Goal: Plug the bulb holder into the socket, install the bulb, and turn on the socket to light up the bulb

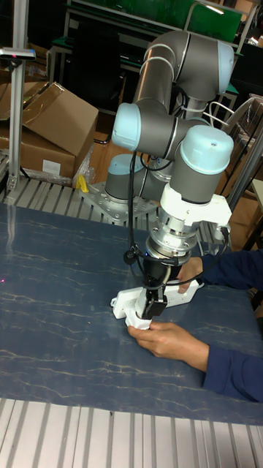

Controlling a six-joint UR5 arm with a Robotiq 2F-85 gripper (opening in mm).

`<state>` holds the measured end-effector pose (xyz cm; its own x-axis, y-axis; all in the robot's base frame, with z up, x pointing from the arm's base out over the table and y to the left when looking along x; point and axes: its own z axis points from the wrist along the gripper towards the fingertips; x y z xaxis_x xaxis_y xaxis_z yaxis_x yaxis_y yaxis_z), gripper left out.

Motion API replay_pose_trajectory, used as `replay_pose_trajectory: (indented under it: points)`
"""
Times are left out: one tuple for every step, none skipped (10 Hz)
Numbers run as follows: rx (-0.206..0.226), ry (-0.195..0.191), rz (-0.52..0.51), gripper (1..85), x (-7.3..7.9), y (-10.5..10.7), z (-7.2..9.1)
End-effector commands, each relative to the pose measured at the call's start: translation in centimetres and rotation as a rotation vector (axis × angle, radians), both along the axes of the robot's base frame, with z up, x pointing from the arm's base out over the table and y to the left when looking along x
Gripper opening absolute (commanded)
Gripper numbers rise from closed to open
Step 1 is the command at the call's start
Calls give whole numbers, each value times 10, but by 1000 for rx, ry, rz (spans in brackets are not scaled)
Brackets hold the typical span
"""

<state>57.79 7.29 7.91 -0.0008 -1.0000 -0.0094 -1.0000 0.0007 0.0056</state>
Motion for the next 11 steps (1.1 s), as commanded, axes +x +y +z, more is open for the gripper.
replay_pose_trajectory:
  points:
    - [16,16,-101,10,-4,4,1]
    - [17,21,-150,10,-5,5,1]
    - [16,26,-182,10,-6,5,2]
    - [16,31,-207,10,-7,5,2]
    - [23,36,-235,10,-8,7,2]
    - [29,44,-273,10,-9,9,2]
    - [29,49,-309,10,-10,9,3]
    - [31,52,-345,10,-11,9,3]
    - [35,62,-380,10,-13,10,3]
    - [31,64,-422,10,-13,9,3]
    - [28,70,-461,10,-14,9,3]
